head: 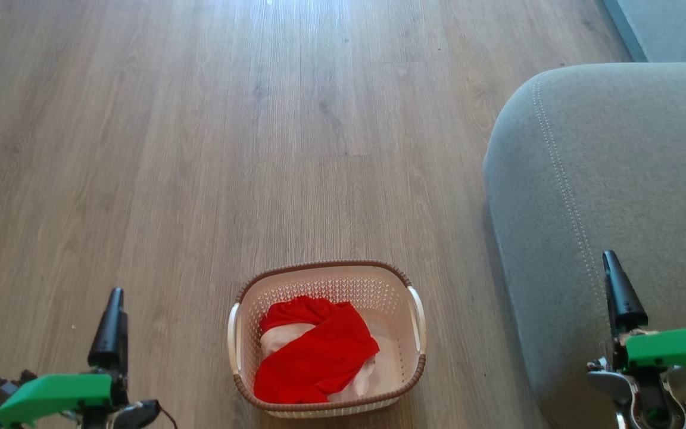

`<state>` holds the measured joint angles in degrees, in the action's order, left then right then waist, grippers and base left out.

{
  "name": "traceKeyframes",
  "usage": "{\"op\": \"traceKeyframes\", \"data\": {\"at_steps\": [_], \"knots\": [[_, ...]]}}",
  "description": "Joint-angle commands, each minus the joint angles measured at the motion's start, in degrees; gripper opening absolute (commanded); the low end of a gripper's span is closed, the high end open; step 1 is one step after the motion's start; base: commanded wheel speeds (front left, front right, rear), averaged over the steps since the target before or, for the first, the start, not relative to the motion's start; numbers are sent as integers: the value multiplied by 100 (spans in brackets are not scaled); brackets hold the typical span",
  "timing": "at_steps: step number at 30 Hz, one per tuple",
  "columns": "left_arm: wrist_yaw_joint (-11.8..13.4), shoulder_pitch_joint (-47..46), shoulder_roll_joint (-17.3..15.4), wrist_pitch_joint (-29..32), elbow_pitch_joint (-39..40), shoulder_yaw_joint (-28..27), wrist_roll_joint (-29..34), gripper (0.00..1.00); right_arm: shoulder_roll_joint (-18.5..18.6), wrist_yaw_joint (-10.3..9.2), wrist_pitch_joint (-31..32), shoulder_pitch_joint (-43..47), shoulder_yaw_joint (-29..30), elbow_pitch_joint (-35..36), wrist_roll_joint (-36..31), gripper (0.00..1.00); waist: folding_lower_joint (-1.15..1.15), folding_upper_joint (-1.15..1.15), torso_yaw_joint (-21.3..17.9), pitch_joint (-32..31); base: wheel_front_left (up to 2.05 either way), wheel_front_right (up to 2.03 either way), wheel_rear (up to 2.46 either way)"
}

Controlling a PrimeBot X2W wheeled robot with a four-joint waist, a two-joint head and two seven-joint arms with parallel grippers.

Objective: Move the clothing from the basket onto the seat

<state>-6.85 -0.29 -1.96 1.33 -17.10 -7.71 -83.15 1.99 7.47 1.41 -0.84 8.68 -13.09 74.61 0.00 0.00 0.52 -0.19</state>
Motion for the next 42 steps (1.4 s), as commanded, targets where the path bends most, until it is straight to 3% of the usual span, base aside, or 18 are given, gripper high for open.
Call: {"op": "traceKeyframes", "data": {"at_steps": [1,16,25,42], "knots": [[-16,-352,-40,-76,272,-164,145,100,46,1,-73,-365,-47,311,-233,100,0,0,7,2,0,0,0],[-5,-521,-48,-311,821,-416,1034,100,52,2,-309,-501,-465,924,-1854,100,0,0,67,20,0,0,0],[187,-572,-53,-463,1352,-438,1644,100,56,2,-462,-590,-721,1215,-2762,100,0,0,77,31,0,0,0],[798,-464,-62,-747,2225,571,3870,100,64,2,-749,-656,-1020,1510,-4161,100,0,0,95,30,0,0,0]]}}
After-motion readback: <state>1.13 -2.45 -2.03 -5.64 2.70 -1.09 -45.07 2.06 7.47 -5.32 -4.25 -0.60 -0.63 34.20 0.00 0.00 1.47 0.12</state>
